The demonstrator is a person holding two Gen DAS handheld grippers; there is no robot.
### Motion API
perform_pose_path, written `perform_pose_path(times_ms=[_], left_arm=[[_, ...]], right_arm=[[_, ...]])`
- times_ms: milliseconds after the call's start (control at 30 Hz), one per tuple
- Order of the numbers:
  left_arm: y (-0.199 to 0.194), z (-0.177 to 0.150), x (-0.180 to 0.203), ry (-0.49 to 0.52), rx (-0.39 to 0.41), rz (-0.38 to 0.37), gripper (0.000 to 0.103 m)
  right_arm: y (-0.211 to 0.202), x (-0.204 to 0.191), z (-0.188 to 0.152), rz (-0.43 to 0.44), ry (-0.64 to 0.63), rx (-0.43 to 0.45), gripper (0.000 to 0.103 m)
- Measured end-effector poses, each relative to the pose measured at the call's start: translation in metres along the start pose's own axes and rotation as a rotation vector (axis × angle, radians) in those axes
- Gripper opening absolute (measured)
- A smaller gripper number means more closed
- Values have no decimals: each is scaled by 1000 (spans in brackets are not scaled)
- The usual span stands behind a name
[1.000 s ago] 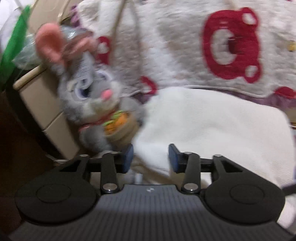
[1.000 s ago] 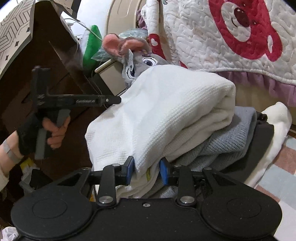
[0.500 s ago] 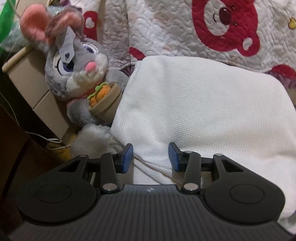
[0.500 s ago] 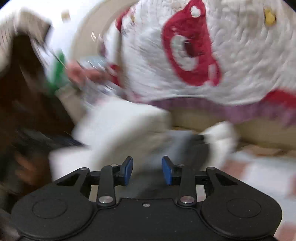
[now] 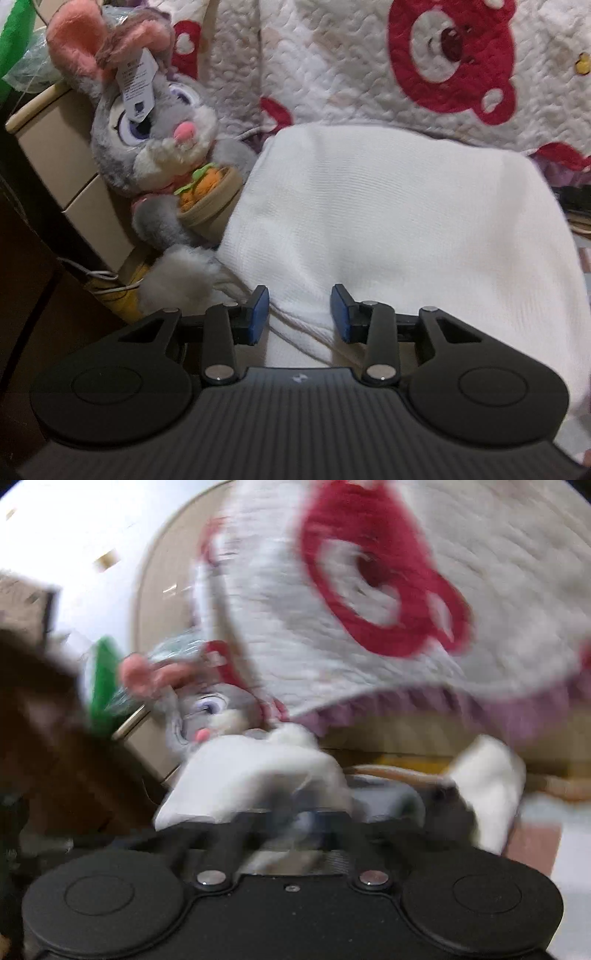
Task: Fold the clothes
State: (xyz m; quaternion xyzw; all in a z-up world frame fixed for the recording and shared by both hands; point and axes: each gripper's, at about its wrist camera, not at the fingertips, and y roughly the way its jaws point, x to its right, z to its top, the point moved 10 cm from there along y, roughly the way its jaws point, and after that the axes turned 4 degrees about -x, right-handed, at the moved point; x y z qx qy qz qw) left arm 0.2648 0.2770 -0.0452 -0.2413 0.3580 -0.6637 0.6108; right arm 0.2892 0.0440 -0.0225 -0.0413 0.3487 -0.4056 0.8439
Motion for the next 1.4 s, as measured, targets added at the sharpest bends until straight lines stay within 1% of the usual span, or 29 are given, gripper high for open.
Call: perform_pose_path(times_ms=[33, 67, 100, 200, 233, 267, 300, 333, 400, 433, 500, 533, 567, 600, 733, 800, 833, 900, 967, 1000, 1033, 1067, 1100, 1200, 1233, 1333, 1367, 1400], left_arm=[[0, -2, 3, -12, -4, -35, 35], [1, -5, 7, -22, -11, -59, 34], [4, -8, 10, -19, -17, -59, 34], [10, -12, 18, 10, -13, -15, 34], [11, -13, 19, 1, -17, -6, 34], [12, -14, 19, -16, -24, 0, 34], [12, -16, 21, -19, -27, 7, 34], [11, -18, 22, -14, -28, 20, 34], [9, -22, 24, -2, -28, 48, 34], [8, -23, 24, -7, -28, 59, 34], [8, -24, 24, -24, -24, 69, 34], [8, -25, 22, -38, -21, 70, 34], [8, -25, 21, -52, -18, 69, 34], [8, -26, 20, -66, -15, 66, 34], [8, -28, 17, -92, -1, 66, 34], [9, -30, 15, -103, 5, 67, 36], [9, -30, 15, -109, 9, 67, 37], [9, -32, 13, -132, 18, 66, 37], [8, -34, 11, -177, 34, 61, 37], [6, -35, 11, -190, 39, 63, 36], [3, -36, 12, -197, 42, 67, 35], [0, -37, 14, -196, 49, 68, 35], [-3, -38, 16, -188, 58, 67, 35], [-10, -47, 19, -146, 89, 100, 35], [-11, -50, 19, -147, 98, 102, 35], [-16, -55, 16, -162, 116, 94, 38], [-18, -56, 15, -165, 119, 99, 41], [-20, -56, 15, -167, 118, 113, 43]], right_arm=[[-3, -5, 4, -16, -47, 7, 3], [-2, -6, 5, -43, -79, -5, 3], [1, -5, 6, -72, -108, -20, 3], [14, 11, -6, -171, -150, -78, 3], [18, 18, -12, -206, -157, -97, 3], [22, 26, -19, -224, -151, -111, 3], [25, 33, -25, -224, -133, -127, 3], [25, 41, -32, -215, -102, -135, 5], [18, 51, -37, -177, -10, -107, 9], [13, 53, -38, -124, 62, -88, 10], [3, 56, -38, -26, 194, -52, 29], [-1, 57, -38, 13, 248, -36, 32], [-4, 56, -39, 33, 266, -29, 37], [-6, 53, -41, 49, 254, -36, 41], [-12, 34, -52, 169, 223, -73, 41], [-14, 32, -55, 169, 211, -61, 46], [-11, 33, -53, 159, 213, -51, 46], [5, 36, -45, 87, 189, -54, 47], [21, 38, -35, -3, 143, -64, 47], [28, 34, -28, -37, 99, -64, 44], [31, 29, -21, -59, 56, -53, 38], [32, 23, -14, -71, 30, -35, 15], [30, 22, -9, -91, 27, -14, 11], [25, 42, -8, -180, 84, 5, 11], [24, 52, -14, -204, 97, -13, 14], [9, 61, -31, -153, 139, -33, 16], [1, 57, -36, -119, 140, -25, 16], [-5, 51, -39, -76, 136, -21, 19]])
